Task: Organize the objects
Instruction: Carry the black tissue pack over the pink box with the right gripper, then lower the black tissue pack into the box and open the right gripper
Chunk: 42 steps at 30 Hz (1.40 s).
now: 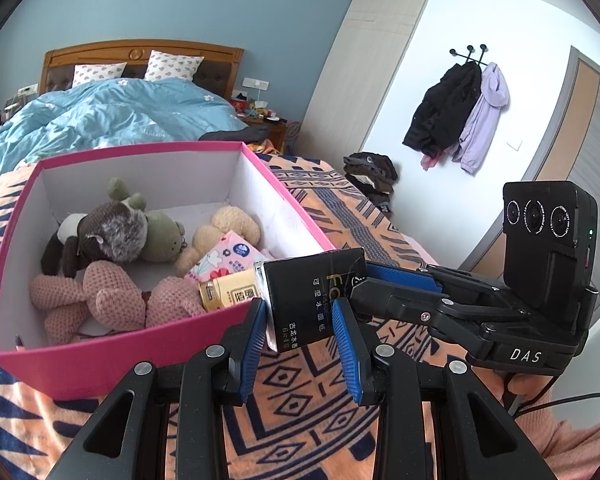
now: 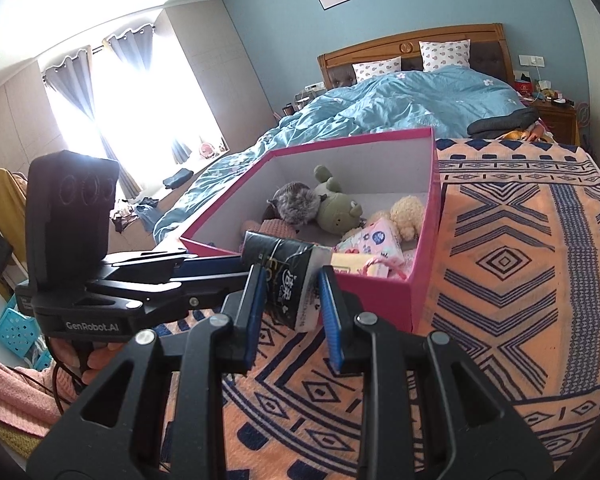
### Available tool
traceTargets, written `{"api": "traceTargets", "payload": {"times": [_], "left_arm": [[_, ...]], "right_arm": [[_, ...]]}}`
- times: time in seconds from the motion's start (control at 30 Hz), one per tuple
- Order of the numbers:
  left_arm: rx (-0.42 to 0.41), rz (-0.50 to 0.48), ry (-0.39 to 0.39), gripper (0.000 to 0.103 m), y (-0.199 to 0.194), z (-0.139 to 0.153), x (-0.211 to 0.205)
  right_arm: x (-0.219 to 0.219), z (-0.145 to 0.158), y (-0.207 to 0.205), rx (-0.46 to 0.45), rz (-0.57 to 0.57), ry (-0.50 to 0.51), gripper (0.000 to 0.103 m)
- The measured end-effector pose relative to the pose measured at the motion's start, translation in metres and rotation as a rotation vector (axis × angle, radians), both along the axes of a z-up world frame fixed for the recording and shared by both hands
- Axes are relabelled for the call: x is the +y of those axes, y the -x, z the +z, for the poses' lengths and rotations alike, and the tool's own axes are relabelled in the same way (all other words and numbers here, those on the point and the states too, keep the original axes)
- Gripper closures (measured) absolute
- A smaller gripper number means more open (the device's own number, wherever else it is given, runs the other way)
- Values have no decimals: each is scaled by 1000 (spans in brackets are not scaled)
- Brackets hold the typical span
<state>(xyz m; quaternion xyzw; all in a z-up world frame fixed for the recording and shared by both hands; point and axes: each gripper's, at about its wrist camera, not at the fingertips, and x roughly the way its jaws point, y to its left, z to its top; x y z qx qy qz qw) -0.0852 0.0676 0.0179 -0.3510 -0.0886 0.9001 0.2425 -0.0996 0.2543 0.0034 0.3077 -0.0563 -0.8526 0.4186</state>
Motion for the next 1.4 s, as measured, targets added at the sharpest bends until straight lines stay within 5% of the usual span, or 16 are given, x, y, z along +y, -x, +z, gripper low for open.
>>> {"api": "traceTargets", "payload": {"times": [1.4], "left_arm": [[-72,48,13,70,55,-18,-6]], "right_arm": [[-13,-9,56,-63,-18,-25,73]]}}
